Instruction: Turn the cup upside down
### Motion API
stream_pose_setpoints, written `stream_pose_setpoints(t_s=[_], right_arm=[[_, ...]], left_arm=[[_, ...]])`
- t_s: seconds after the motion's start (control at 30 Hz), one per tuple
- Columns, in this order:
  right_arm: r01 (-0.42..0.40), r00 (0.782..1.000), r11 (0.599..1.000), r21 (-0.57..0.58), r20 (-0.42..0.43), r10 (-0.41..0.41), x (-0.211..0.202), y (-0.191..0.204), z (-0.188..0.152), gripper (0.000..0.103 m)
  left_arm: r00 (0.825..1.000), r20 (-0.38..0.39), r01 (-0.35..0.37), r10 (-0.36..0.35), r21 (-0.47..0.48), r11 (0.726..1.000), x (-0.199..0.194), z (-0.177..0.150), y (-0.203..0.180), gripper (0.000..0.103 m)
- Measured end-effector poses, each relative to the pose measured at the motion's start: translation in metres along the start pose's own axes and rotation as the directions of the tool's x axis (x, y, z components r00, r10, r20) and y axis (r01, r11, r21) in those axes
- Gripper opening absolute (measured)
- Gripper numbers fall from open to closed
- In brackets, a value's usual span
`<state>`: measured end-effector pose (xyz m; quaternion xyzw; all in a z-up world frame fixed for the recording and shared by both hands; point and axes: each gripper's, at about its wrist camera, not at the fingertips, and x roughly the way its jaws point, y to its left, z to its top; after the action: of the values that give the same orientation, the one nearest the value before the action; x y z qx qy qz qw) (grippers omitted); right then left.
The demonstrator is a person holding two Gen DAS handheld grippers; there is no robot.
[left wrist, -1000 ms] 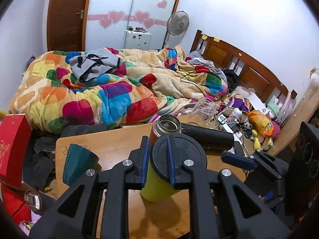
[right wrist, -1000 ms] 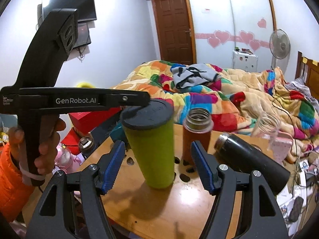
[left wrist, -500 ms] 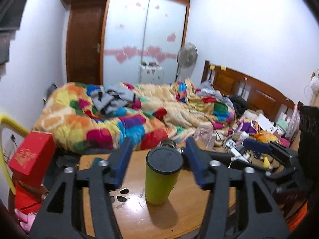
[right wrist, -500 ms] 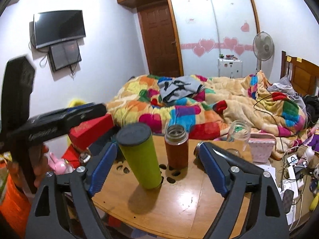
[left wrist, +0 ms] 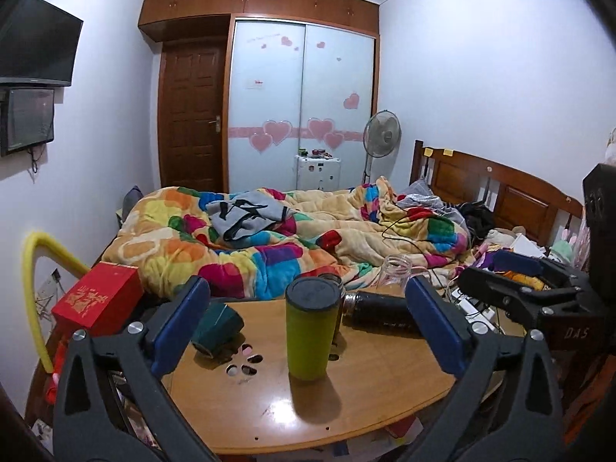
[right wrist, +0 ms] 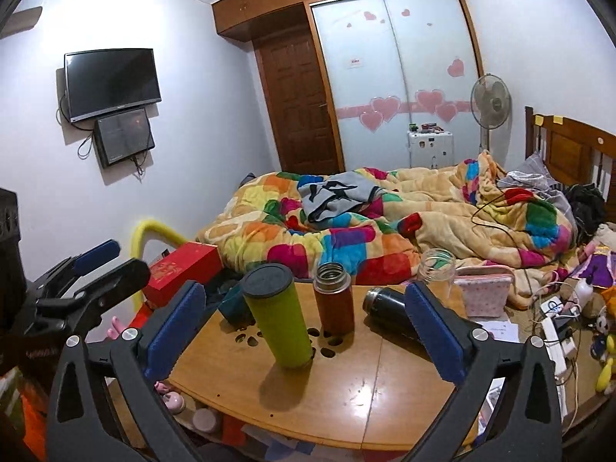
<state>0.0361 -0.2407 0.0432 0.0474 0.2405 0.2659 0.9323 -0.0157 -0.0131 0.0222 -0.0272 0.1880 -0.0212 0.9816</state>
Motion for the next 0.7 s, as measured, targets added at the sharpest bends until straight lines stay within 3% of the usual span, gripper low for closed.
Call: stream_pose_setpoints(t_s=[0.2,0.7], right_arm=[[0.043,0.999,0.998,-0.034,0.005,-0.043,-0.012,0.004,-0.008,0.103],[0.051,0.999,0.998,-0.022,0.010,-0.051,-0.014,0.003,-0.005,0.103]], left_arm=[[1.000,-0.001,-0.019,0.019,-0.012,1.000,-0.004,-0.010,-0.004,0.103],[0.999,0.014,-0.040,0.040,0.007,0.999,0.000,-0.011,-0.008,0.103]])
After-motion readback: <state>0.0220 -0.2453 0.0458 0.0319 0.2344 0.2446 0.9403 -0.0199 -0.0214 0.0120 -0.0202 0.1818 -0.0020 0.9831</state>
